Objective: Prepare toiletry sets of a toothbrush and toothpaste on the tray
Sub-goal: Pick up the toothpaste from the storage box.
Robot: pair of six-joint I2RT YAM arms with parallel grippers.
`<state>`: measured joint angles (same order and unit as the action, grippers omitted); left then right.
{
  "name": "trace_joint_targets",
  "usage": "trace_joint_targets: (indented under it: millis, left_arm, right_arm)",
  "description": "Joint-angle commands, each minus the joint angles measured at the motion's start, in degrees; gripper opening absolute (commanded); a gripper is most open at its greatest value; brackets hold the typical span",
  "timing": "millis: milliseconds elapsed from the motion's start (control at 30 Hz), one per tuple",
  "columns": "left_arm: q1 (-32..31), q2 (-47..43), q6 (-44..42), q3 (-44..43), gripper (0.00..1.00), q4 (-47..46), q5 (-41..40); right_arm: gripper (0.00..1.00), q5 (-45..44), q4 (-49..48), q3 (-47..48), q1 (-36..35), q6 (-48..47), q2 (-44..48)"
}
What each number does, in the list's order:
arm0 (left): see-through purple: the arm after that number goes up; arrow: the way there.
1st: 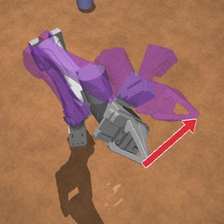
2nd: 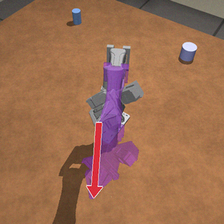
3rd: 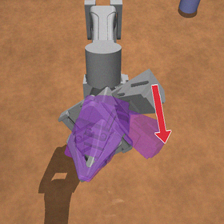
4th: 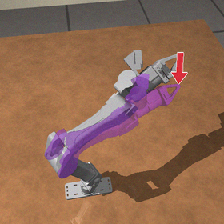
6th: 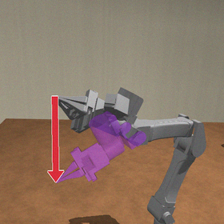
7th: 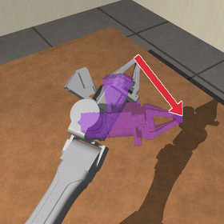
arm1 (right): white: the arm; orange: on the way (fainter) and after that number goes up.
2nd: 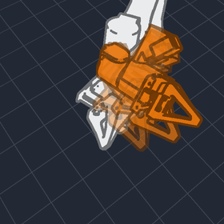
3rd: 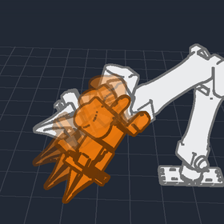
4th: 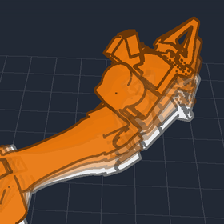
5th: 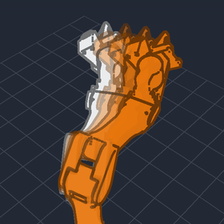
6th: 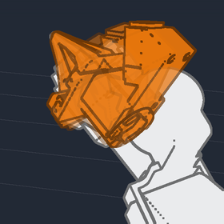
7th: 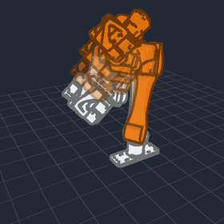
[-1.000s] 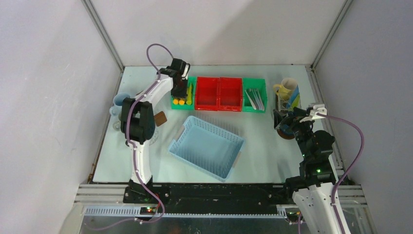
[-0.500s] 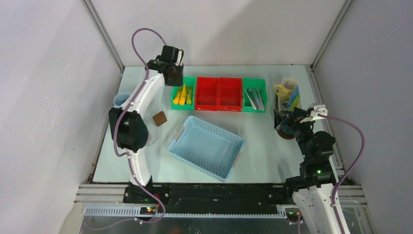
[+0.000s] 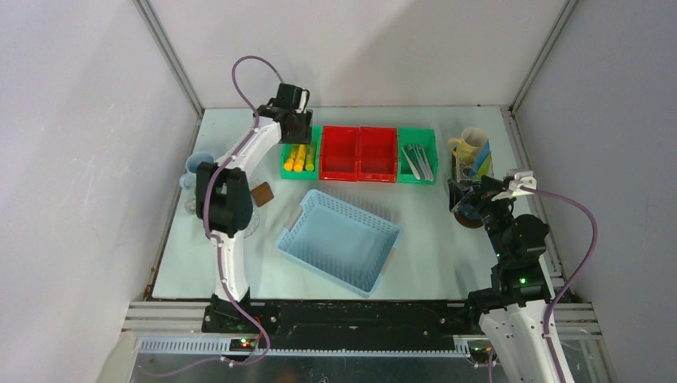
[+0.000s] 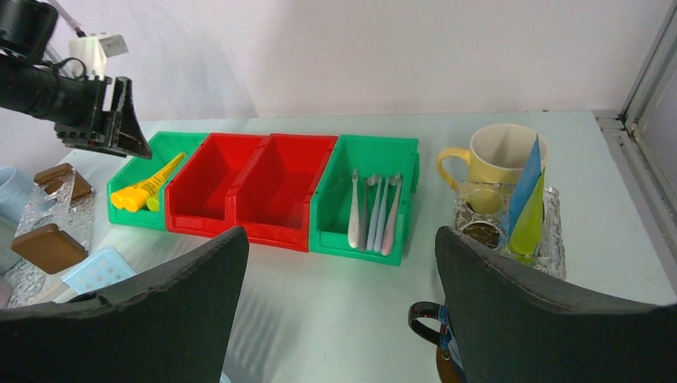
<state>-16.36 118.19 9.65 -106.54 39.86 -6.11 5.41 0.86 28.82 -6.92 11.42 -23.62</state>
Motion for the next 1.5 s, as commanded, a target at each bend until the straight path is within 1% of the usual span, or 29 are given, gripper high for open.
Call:
trace_joint_targets:
  millis: [0,133,233,267,400,433,467,533,667,800,1067,1300,1400,1467]
  left_arm:
    - [0.22,3.80,0.72,-4.31,0.60,-4.21,-1.23]
    - [0.54,7.40,1.00,-5.87,0.55,-4.67,-1.79]
    - [0.89,9.90,1.30,-6.99,0.48,-4.28,-1.66]
    - [0.94,10.37,1.36,-7.64,0.47,-3.91,-1.56]
    - [1.18,11.57,1.27,-8.48,0.37,-3.19,-0.45]
    - [1.21,11.43,1.14,-8.49,0.32,-3.07,-0.06]
    - [1.30,11.31,1.05,-8.57,0.30,-2.80,0.24]
    - [1.35,10.52,0.81,-8.47,0.21,-2.39,0.67]
    - [1.40,6.73,0.68,-6.94,0.11,-2.53,2.15]
    - [1.40,-0.74,1.43,-3.55,0.01,-4.48,3.90]
    - [1.46,-14.27,3.56,5.86,0.00,-12.91,5.62]
    - [1.31,-26.85,9.81,19.44,0.00,-26.71,10.14]
    - [1.24,-32.74,12.31,24.00,0.00,-31.15,11.33]
    - [1.06,-36.14,14.36,27.48,0.00,-36.26,12.32]
  right_arm:
    - [0.89,0.43,-1.13,0.19,-0.27,0.14,-0.73]
    - [0.89,0.48,-1.13,0.14,-0.25,0.16,-1.09]
    - [0.89,0.56,-1.14,0.18,-0.26,0.10,-1.24]
    - [0.89,0.56,-1.13,0.18,-0.28,0.14,-1.32]
    - [0.89,0.48,-1.13,0.19,-0.28,0.13,-1.51]
    - [0.89,0.48,-1.13,0.19,-0.29,0.15,-1.58]
    - [0.89,0.48,-1.13,0.19,-0.24,0.11,-1.64]
    - [0.89,0.55,-1.28,0.19,-0.22,0.23,-1.69]
    - [0.89,1.43,-2.48,0.19,-0.29,0.20,-1.95]
    - [0.88,4.41,-3.95,0.19,-0.59,0.65,-2.93]
    - [0.87,5.42,-7.84,1.11,-4.96,0.22,-5.35]
    - [0.87,5.39,-13.36,3.68,-11.72,1.34,-9.78]
    - [0.86,4.93,-16.39,5.02,-14.82,2.52,-13.43]
    - [0.86,4.36,-18.77,6.43,-18.05,3.23,-15.90]
